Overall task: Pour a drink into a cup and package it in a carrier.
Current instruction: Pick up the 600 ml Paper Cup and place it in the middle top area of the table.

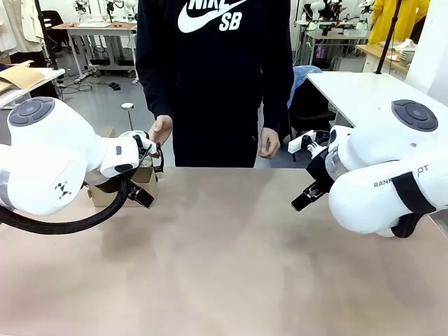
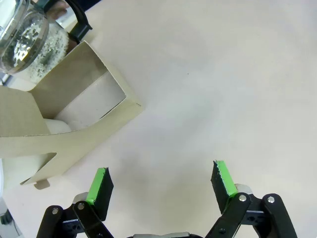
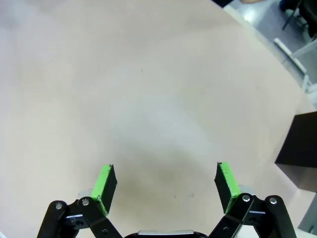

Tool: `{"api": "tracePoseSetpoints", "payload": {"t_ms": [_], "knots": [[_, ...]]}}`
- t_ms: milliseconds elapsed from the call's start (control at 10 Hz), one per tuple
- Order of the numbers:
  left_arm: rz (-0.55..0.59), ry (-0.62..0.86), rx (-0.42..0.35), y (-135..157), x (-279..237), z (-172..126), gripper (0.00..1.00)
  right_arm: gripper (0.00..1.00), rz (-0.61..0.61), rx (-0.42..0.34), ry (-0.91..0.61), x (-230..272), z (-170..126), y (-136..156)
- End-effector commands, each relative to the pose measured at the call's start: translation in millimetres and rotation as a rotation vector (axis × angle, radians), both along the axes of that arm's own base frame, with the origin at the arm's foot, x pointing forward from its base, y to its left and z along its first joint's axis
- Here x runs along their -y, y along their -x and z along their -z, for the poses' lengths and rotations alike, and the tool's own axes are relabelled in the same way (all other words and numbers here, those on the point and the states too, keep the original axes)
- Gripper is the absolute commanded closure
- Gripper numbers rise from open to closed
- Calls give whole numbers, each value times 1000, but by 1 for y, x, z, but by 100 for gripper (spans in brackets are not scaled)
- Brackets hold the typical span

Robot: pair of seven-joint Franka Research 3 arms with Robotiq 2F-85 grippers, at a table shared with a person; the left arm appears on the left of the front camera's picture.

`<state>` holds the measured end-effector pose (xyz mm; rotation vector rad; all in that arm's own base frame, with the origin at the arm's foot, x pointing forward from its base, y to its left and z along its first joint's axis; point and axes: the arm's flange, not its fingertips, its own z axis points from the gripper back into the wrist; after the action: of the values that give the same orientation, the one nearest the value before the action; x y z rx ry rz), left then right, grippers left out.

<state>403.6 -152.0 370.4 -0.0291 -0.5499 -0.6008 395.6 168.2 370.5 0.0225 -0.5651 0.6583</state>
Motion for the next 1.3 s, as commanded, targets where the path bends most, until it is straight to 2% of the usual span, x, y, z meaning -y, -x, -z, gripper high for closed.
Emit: {"api": "tracePoseSetpoints", "payload": {"t_ms": [0,500,600,900,1100,1200], "knots": [[0,0,0,0,0,0,0,0,0,0,-1,0,0,0],[0,0,0,0,0,0,0,0,0,0,0,0,0,0],[0,0,0,0,0,0,0,0,-49,-29,-52,8,-34,-26],[0,0,0,0,0,0,0,0,-148,-103,-102,34,-129,-73],[0,0,0,0,0,0,0,0,-272,-112,-133,69,-183,-99],[0,0,0,0,0,0,0,0,-369,-98,-179,95,-198,-103]]}}
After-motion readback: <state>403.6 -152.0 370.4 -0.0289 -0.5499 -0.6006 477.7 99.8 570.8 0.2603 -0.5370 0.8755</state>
